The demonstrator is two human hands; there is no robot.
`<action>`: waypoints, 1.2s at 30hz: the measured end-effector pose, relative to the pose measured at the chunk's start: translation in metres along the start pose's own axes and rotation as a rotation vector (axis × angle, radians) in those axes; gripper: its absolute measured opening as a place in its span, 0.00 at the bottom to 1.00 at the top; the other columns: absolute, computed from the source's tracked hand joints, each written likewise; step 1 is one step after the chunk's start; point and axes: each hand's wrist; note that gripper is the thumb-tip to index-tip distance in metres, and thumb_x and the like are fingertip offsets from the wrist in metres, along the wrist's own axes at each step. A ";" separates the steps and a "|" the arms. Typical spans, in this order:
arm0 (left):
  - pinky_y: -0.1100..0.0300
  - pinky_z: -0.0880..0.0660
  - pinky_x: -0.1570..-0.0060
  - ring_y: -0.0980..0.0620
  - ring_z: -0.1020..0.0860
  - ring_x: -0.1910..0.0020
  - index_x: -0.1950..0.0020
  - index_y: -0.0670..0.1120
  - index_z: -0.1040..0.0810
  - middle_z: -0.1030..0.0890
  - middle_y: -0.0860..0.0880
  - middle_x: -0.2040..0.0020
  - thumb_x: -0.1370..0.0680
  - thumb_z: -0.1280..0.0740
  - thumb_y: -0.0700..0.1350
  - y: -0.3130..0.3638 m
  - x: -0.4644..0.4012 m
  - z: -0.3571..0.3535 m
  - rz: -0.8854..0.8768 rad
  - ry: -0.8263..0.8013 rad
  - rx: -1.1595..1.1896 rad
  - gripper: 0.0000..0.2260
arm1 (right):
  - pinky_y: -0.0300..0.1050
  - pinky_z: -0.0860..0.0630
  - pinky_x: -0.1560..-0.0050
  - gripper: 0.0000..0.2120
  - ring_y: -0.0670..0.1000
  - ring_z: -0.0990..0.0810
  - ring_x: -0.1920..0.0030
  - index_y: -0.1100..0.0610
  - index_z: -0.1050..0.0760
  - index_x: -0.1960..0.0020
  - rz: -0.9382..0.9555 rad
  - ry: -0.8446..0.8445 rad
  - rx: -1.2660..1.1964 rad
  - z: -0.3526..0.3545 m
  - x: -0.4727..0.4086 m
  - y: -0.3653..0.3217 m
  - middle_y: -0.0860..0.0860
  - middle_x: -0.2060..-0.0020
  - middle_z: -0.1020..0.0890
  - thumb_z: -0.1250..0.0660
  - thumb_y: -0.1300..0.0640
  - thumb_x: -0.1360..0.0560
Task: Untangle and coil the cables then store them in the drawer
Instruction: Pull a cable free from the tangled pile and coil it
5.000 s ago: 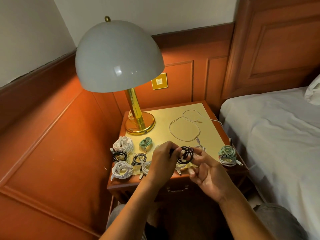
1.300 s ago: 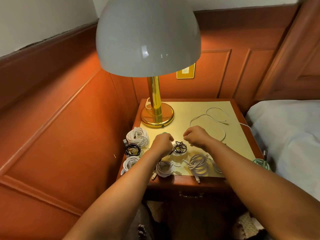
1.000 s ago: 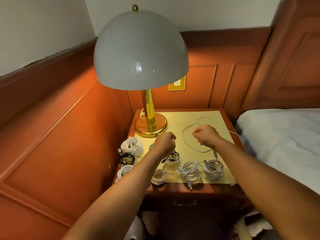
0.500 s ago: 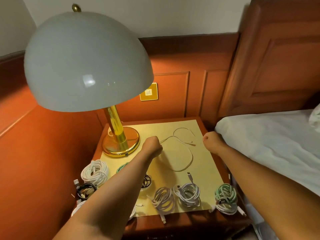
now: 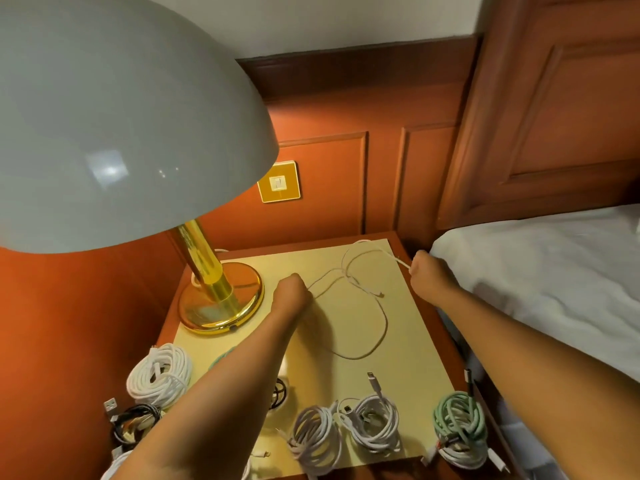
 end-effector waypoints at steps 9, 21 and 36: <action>0.52 0.22 0.59 0.44 0.21 0.57 0.54 0.43 0.23 0.20 0.43 0.58 0.21 0.40 0.38 0.066 0.053 0.060 -0.142 0.152 0.542 0.06 | 0.41 0.31 0.72 0.14 0.50 0.29 0.69 0.54 0.27 0.54 -0.128 0.059 -1.107 0.104 0.025 -0.071 0.55 0.65 0.25 0.47 0.68 0.22; 0.62 0.33 0.69 0.52 0.26 0.67 0.55 0.39 0.20 0.21 0.45 0.63 0.16 0.45 0.51 0.069 0.224 0.108 0.035 -0.217 1.308 0.20 | 0.34 0.29 0.63 0.09 0.49 0.19 0.51 0.56 0.25 0.42 0.311 0.271 -0.702 0.130 0.143 -0.127 0.50 0.46 0.19 0.41 0.55 0.18; 0.59 0.26 0.62 0.52 0.27 0.67 0.47 0.36 0.21 0.27 0.46 0.64 0.18 0.38 0.41 0.107 0.133 0.156 0.046 -0.254 1.584 0.09 | 0.25 0.31 0.61 0.04 0.42 0.24 0.57 0.51 0.24 0.52 0.390 0.209 -0.590 0.056 0.140 -0.091 0.43 0.58 0.23 0.37 0.55 0.20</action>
Point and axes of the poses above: each hand's wrist, its own x-axis away from the middle knuckle, its own z-axis out of the back of the hand, y = z × x
